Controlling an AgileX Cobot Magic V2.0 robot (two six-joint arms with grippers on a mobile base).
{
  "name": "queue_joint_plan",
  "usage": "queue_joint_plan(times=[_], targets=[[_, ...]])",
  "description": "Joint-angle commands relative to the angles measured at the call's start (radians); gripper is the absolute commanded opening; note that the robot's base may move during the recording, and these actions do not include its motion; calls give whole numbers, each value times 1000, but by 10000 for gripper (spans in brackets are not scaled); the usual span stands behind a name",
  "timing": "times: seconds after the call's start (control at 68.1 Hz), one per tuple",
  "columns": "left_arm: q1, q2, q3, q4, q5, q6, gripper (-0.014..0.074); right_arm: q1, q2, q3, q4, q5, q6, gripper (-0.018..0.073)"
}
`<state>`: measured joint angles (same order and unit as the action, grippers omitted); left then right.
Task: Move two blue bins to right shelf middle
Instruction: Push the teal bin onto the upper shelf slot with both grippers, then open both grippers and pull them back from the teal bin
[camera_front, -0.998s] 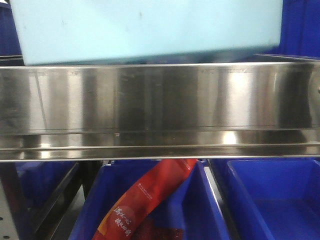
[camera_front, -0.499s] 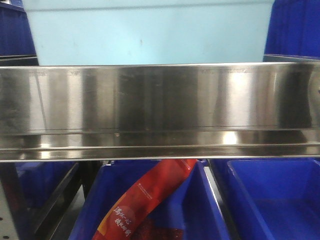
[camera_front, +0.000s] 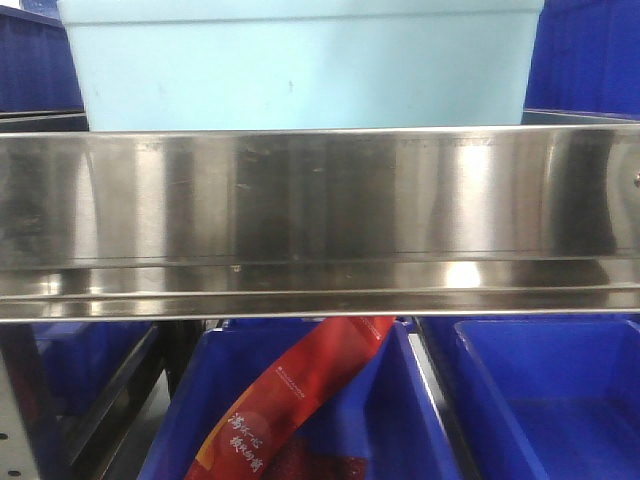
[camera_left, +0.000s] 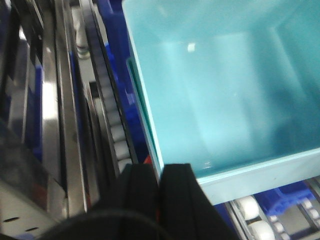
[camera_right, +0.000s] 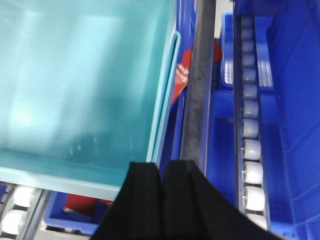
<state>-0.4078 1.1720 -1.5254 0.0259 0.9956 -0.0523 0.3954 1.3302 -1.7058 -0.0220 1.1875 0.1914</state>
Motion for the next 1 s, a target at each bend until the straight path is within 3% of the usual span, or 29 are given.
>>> queue_joint_plan(times=[0.0, 0.191, 0.44, 0.734, 0.984], targets=[[-5, -48, 55, 17, -55, -3, -110, -3, -46, 56, -42, -62, -9, -162], [-5, -195, 313, 36, -210, -69, -111, -3, -160, 305, -96, -183, -9, -162], [-5, -447, 664, 68, -397, -167, -111, -3, -367, 714, -101, -449, -9, -162], [-5, -752, 906, 68, -433, -167, -111, -3, -669, 1097, -101, -676, -9, -162], [-5, -1005, 982, 89, -437, -167, -111, -3, -986, 1237, -101, -751, -9, -162]])
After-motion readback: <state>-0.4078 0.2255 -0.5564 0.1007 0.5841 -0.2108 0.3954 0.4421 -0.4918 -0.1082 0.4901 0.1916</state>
